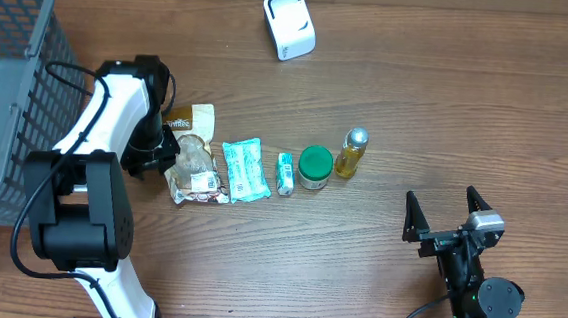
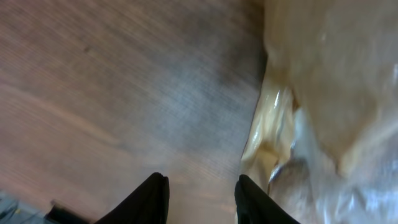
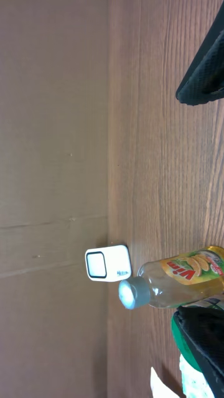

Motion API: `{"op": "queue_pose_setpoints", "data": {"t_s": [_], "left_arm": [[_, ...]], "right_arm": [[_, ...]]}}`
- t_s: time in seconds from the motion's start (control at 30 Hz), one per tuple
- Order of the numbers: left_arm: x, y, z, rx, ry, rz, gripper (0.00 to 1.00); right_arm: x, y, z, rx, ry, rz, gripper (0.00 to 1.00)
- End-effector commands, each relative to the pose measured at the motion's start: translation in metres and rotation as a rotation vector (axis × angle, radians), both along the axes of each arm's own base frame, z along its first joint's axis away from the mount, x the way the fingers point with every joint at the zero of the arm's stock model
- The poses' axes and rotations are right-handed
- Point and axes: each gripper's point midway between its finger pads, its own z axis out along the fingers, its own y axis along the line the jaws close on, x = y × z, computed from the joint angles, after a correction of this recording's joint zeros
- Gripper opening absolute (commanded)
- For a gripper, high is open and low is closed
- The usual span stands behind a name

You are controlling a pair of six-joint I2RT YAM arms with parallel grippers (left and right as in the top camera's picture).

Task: Scan the item barcode

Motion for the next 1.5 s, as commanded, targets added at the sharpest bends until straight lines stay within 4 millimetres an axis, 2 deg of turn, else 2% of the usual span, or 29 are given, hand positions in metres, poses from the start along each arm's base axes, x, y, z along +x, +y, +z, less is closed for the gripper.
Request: {"op": "queue_pose_setpoints", "data": {"t_s": [0.0, 0.4, 0.73, 0.87, 1.0, 1.13, 1.2, 1.3, 1.33, 1.37, 1.4, 1.47], "left_arm": [[0.01, 0.002, -0.005, 0.004, -0.051, -0.04, 0.4], [0.05, -0.05, -0.01, -0.312, -0.219, -0.14, 0.41], [0.063, -0.058, -0.007, -0.356, -0.275, -0.17, 0.41], [0.076, -0.049, 0.013, -0.349, -0.316, -0.168, 0.42], [0.098, -0.032, 0.057, -0.327, -0.394, -0.149, 0.45], [0.118, -0.003, 0.103, -0.235, -0.484, -0.127, 0.5], [0.122, 0.008, 0.114, -0.202, -0.506, -0.116, 0.53], [0.122, 0.022, 0.116, -0.161, -0.512, -0.1, 0.67], [0.121, 0.028, 0.115, -0.136, -0.506, -0.093, 0.78], [0.119, 0.034, 0.114, -0.11, -0.496, -0.088, 0.93], [0.118, 0.038, 0.114, -0.089, -0.488, -0.086, 1.0], [0.117, 0.041, 0.114, -0.073, -0.484, -0.085, 1.0]], "right_arm": [[0.0, 0.0, -0.002, 0.003, -0.002, 0.002, 1.0], [0.0, 0.0, -0.002, 0.003, -0.002, 0.002, 1.0], [0.0, 0.0, -0.002, 0.003, -0.002, 0.002, 1.0], [0.0, 0.0, -0.002, 0.003, -0.002, 0.002, 1.0], [0.0, 0.0, -0.002, 0.003, -0.002, 0.002, 1.0], [0.0, 0.0, -0.002, 0.003, -0.002, 0.002, 1.0], [0.0, 0.0, -0.002, 0.003, -0.002, 0.002, 1.0], [0.0, 0.0, -0.002, 0.003, -0.002, 0.002, 1.0], [0.0, 0.0, -0.002, 0.003, -0.002, 0.002, 1.0], [0.0, 0.0, -0.002, 0.003, -0.002, 0.002, 1.0], [0.0, 0.0, -0.002, 0.003, -0.002, 0.002, 1.0], [0.0, 0.0, -0.002, 0.003, -0.002, 0.002, 1.0]]}}
